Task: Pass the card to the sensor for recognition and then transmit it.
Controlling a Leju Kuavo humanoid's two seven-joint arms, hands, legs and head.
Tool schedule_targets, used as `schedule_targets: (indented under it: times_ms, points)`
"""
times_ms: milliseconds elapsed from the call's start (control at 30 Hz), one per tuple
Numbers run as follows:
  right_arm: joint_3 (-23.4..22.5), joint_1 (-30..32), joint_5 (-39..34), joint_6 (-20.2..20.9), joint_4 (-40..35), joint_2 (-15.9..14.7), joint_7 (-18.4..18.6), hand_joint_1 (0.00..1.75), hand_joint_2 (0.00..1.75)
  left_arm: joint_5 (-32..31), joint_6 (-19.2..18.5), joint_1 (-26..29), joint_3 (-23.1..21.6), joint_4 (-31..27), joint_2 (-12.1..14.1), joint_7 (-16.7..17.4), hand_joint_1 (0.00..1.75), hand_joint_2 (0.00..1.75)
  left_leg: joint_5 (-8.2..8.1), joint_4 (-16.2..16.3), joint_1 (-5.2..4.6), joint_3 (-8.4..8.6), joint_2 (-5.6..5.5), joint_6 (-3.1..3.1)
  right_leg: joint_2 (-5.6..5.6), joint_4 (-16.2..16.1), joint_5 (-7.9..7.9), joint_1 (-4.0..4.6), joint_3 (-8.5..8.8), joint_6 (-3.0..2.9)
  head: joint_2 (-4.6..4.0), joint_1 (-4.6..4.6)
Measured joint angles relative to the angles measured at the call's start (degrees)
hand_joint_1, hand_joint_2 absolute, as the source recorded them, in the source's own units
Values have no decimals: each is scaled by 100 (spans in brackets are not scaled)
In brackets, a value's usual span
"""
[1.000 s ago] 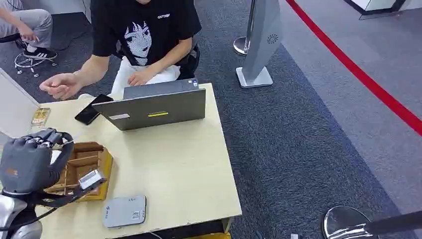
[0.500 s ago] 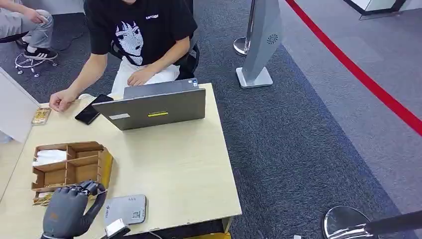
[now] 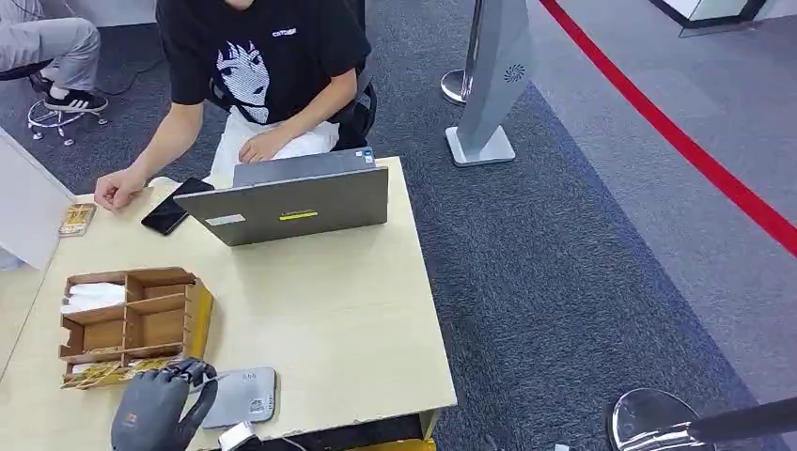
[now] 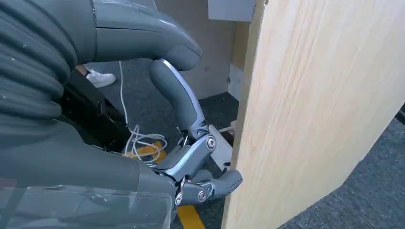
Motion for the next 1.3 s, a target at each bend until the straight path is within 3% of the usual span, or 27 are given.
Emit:
schedule_targets:
  times_ms: [100,467,667,833,1067,1300]
  points:
    - [2,6,4,9,0,4,0,0,175,2,-86,-83,-46,0,-4,22,175,175,0,0,0,0,0,0,0,0,0,0,0,0,0,-2]
    - [33,-30,0,-2,-2,26,26,0,175,186,-1132,-448,-389,147,151,120,175,175,1,0,0,1,0,-1,0,1,2,0,2,-1,0,-2]
    - [46,-41,0,35,-2,28,26,0,175,260,-839,-465,-564,372,289,199,175,175,1,0,0,0,-1,-1,0,1,2,0,0,-1,0,0]
    - [66,-15,0,46,-2,31,4,0,175,352,-684,-551,-555,168,310,245,175,175,1,0,0,-1,-2,0,-3,1,2,0,0,-1,0,0]
    - [127,15,0,33,-2,52,4,0,175,129,-549,-962,-91,-440,291,20,175,175,5,1,1,0,-4,2,-7,2,4,1,2,-2,-2,0]
    - [245,29,0,4,-2,76,24,0,175,98,-730,-1798,483,-750,337,48,175,175,11,1,2,0,-6,-2,-8,5,6,2,2,-3,0,2]
